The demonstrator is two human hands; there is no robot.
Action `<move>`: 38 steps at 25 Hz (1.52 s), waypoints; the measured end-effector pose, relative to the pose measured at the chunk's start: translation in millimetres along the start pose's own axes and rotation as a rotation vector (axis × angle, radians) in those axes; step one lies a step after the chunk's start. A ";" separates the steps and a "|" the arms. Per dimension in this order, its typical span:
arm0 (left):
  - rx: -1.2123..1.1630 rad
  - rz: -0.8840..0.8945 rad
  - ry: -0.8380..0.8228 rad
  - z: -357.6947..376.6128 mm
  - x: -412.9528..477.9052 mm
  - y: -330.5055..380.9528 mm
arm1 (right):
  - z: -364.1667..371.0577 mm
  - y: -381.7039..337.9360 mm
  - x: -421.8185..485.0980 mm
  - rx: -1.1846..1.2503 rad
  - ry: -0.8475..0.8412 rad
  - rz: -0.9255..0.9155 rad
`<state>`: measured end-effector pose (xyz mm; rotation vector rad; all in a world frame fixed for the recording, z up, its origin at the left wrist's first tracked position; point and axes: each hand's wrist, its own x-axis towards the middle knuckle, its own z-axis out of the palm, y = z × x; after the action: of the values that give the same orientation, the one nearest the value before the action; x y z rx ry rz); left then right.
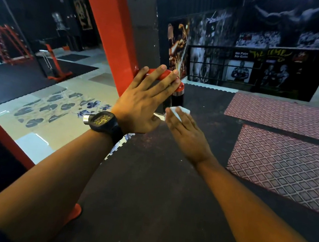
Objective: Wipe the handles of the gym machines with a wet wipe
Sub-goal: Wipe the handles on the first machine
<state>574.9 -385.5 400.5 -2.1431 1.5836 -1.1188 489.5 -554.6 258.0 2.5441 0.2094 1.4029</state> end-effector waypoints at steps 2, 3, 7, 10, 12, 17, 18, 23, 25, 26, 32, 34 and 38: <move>0.003 -0.008 0.022 2.7 1.5 1.8 | 1.4 3.5 10.8 -0.060 0.027 -0.037; 0.000 -0.012 0.023 3.8 1.4 2.8 | 2.7 2.3 11.9 -0.072 0.030 -0.046; 0.006 -0.002 0.032 1.4 1.7 3.6 | -1.6 -3.8 -17.7 0.072 -0.016 -0.003; -0.014 -0.006 0.050 -1.5 2.0 8.2 | -8.8 -23.9 -5.1 0.375 0.189 0.305; -0.013 -0.009 0.071 0.3 1.1 10.4 | -15.3 -48.1 18.7 0.571 0.424 0.669; -0.010 -0.014 0.072 0.3 -1.4 9.5 | -30.9 -39.5 59.7 0.723 0.678 1.337; -0.018 -0.019 0.070 -0.9 -2.7 9.6 | -33.7 -44.2 60.4 0.780 0.606 1.352; -0.032 -0.023 0.061 -3.6 -5.3 6.8 | -33.6 -60.7 58.4 0.819 0.469 1.096; -0.043 -0.025 0.056 -4.7 -4.4 6.8 | -28.0 -51.1 56.8 0.815 0.449 1.038; -0.048 -0.028 0.052 -4.8 -4.5 6.9 | -25.4 -50.4 50.4 0.785 0.406 1.044; -0.056 -0.029 0.075 -4.1 -5.3 10.9 | -31.4 -39.3 53.5 0.959 0.379 1.106; -0.067 -0.034 0.070 -5.2 -5.3 11.5 | -24.4 -37.1 46.8 0.935 0.324 1.110; -0.065 -0.029 0.073 -5.3 -7.0 11.5 | -20.2 -32.0 38.6 1.187 0.336 1.127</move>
<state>562.2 -382.3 394.1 -2.1968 1.6472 -1.1823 492.5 -512.1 291.3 3.5219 -0.6789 2.7282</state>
